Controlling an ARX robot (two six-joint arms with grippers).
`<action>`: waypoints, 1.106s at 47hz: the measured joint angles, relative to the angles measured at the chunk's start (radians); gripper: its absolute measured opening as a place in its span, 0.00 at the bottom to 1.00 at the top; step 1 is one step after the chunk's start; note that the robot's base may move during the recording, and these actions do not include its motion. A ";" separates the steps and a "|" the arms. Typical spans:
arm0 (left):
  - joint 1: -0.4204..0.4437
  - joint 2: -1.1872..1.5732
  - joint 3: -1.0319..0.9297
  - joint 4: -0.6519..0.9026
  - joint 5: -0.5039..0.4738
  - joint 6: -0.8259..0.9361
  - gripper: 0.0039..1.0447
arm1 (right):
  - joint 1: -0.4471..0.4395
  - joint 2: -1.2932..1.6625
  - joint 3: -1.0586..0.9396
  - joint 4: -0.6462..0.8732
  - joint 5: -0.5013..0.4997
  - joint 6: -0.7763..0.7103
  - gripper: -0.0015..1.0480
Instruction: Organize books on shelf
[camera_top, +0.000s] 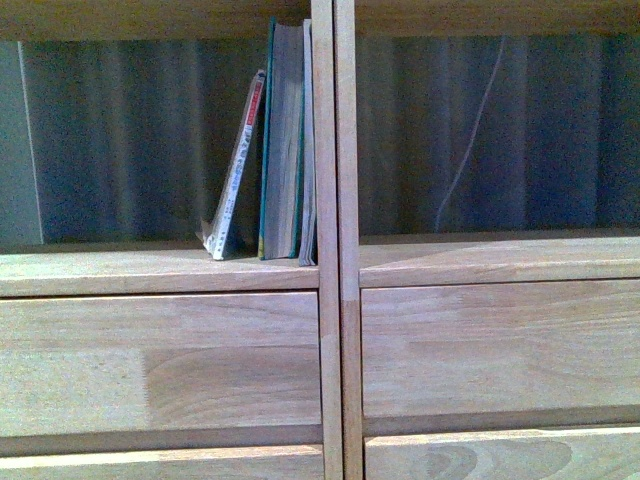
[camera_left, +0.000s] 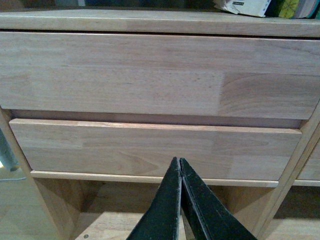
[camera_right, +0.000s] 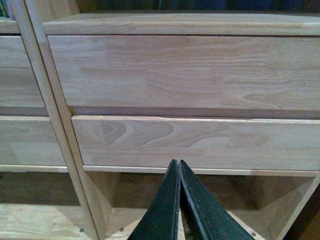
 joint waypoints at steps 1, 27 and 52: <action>0.000 -0.009 -0.004 -0.005 0.000 0.000 0.02 | 0.000 -0.005 -0.003 0.000 0.000 0.000 0.03; 0.001 -0.201 -0.080 -0.111 0.000 0.000 0.02 | 0.000 -0.216 -0.063 -0.145 0.000 0.000 0.03; 0.001 -0.401 -0.080 -0.325 0.000 0.001 0.02 | 0.000 -0.243 -0.084 -0.145 0.000 0.001 0.03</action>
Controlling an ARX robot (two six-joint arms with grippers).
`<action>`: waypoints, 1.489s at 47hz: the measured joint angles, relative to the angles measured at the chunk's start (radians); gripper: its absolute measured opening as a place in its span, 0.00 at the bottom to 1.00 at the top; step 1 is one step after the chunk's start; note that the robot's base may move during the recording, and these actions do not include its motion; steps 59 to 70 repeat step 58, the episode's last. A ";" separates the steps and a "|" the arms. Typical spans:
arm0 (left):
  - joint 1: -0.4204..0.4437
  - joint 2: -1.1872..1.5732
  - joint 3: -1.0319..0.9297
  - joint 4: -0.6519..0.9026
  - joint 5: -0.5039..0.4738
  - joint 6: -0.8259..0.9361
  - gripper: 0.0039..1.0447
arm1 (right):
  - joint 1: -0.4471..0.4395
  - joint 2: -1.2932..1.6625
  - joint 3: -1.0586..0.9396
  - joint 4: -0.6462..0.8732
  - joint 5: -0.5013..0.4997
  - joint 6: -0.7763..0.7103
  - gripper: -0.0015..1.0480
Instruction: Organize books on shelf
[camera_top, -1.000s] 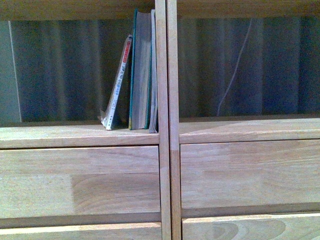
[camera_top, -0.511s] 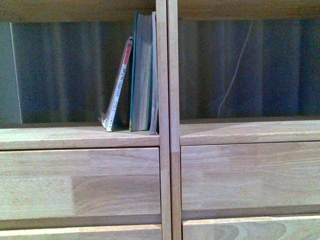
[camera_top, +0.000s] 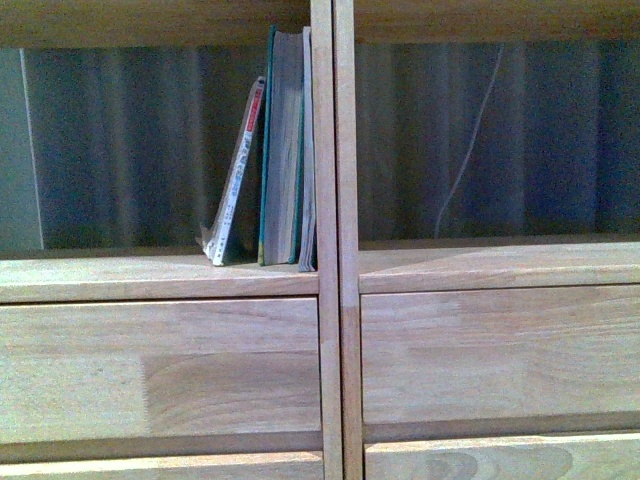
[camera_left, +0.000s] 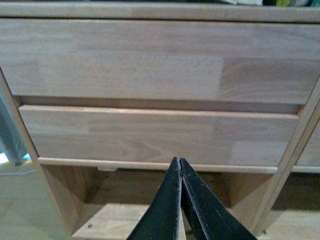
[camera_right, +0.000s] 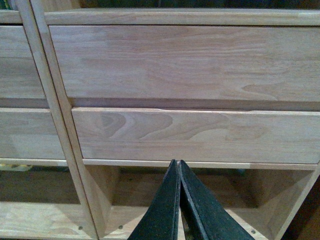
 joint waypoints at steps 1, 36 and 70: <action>0.000 -0.031 0.000 -0.042 0.002 0.000 0.02 | 0.000 0.000 0.000 0.000 0.000 0.000 0.03; 0.000 -0.124 0.000 -0.111 0.000 0.000 0.33 | 0.000 -0.001 0.000 0.000 0.000 0.000 0.32; 0.000 -0.124 0.000 -0.111 0.000 0.001 0.94 | 0.000 -0.001 0.000 0.000 0.000 0.000 0.92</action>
